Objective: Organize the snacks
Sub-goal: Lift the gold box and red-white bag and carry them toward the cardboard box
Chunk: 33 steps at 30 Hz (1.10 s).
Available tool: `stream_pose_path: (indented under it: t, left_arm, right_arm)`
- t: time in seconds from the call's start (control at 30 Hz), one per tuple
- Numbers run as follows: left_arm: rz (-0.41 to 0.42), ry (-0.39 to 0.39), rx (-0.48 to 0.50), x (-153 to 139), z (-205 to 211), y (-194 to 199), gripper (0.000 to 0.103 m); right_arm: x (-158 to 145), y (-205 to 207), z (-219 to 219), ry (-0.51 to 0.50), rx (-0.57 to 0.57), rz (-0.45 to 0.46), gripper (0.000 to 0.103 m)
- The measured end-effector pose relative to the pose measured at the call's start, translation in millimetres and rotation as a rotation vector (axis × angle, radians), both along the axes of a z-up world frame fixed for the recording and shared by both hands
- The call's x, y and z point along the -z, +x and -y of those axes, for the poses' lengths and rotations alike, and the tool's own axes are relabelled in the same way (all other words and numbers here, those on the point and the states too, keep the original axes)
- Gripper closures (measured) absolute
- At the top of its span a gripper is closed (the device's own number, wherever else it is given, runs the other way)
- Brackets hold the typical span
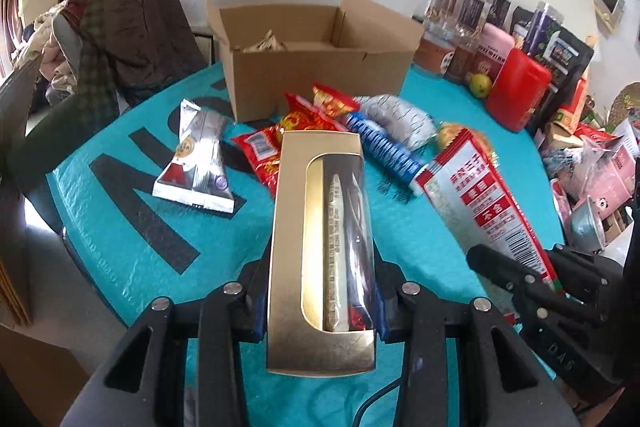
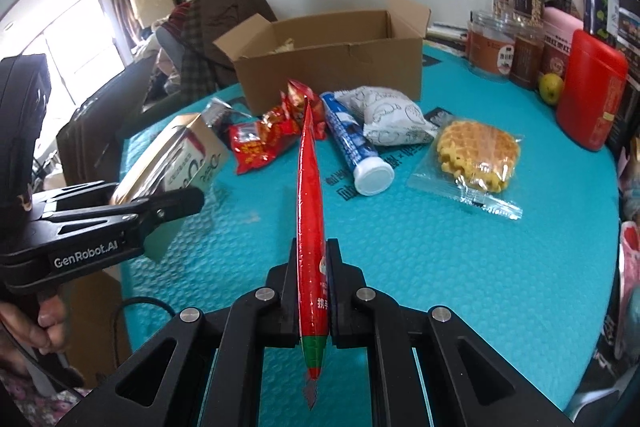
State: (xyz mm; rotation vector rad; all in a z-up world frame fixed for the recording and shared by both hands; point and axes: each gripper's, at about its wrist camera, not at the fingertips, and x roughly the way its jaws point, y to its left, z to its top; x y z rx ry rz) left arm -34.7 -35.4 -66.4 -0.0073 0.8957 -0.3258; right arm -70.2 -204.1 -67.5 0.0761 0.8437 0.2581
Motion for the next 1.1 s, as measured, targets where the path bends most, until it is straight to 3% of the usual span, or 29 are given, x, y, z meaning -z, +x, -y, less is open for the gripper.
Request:
stream_pose_path:
  t: [0.27,0.6,1.1]
  left_arm:
    - [0.063,-0.004,0.014,-21.7,11.2,-7.1,0.065]
    - [0.143,-0.022,0.027,-53.4,20.4,7.5,0.065]
    - [0.247,-0.024,0.070,-95.6,44.6,66.2,0.065]
  right_arm:
    - [-20.3,-5.0,-0.2,-0.003,-0.030,0.061,0.093]
    - [-49.4,17.4,5.4,-0.002,-0.054,0.104,0.093]
    - [-99.1,74.6,15.5,-0.044,-0.055,0.202,0.093]
